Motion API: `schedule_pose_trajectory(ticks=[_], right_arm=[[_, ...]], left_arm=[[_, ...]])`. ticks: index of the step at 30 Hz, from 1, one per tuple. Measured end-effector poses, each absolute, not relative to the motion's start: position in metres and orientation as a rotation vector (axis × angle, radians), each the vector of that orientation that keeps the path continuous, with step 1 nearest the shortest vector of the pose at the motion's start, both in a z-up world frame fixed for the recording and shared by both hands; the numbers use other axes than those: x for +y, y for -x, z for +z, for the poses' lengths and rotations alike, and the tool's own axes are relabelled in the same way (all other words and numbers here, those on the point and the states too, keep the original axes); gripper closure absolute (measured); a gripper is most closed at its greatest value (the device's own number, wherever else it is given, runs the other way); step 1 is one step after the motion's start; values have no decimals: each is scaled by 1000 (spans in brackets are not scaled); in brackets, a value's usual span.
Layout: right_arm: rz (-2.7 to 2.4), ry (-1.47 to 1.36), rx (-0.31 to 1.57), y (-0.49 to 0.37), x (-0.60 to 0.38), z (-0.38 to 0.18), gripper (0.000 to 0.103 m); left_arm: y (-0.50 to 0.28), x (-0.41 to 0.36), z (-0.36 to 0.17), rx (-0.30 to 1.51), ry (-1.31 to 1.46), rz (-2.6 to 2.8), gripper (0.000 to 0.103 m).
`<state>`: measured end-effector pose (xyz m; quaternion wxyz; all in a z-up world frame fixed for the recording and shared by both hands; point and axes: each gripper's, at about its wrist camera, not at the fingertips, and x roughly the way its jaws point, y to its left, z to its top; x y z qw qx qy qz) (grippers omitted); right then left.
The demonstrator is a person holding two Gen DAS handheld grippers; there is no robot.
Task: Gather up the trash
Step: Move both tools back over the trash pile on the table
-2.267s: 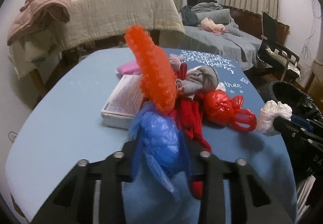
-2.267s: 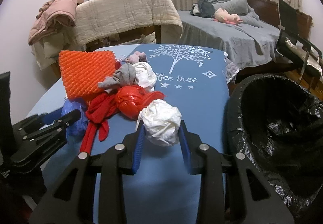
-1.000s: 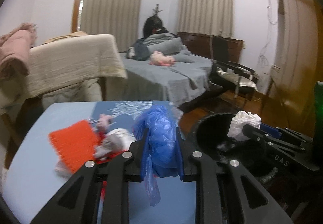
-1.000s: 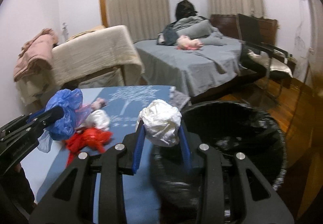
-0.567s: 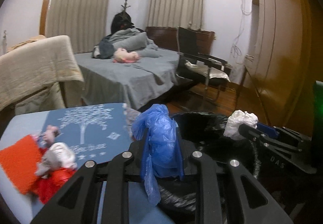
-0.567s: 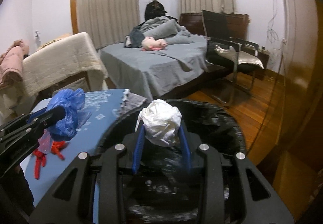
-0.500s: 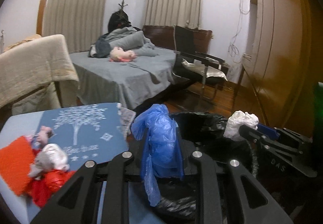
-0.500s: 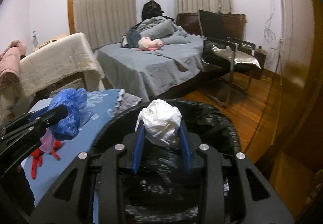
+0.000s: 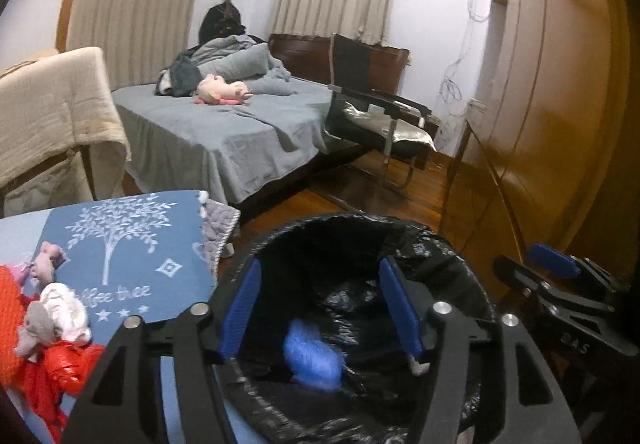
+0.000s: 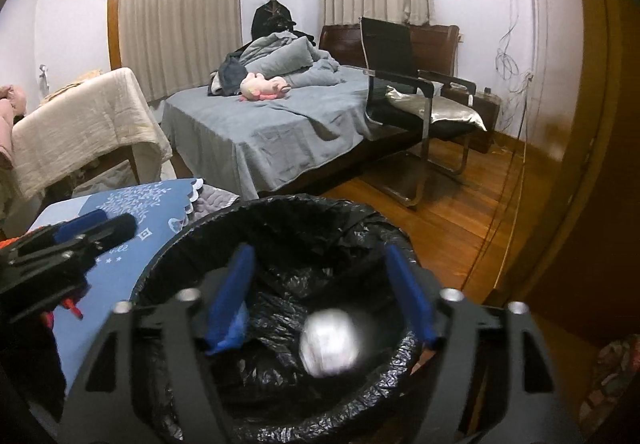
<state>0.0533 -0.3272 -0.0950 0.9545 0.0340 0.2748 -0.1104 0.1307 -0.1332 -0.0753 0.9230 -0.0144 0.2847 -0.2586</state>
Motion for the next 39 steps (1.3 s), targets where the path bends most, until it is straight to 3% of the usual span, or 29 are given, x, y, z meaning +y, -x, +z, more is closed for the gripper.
schedule_pose_trajectory(ticks=[2, 6, 11, 25, 39], right_arm=[[-230, -67, 542, -51, -324, -93, 9], [-193, -82, 539, -53, -311, -90, 6], [-134, -81, 533, -62, -281, -85, 6], [43, -79, 553, -97, -174, -93, 6], [167, -24, 623, -132, -91, -125, 6]], left_arm=[[-130, -124, -71, 565, 26, -497, 30], [-120, -96, -63, 516, 3, -415, 19], [-107, -52, -61, 493, -16, -302, 15], [-73, 64, -69, 462, -49, -13, 14], [-93, 139, -101, 522, 36, 124, 17]])
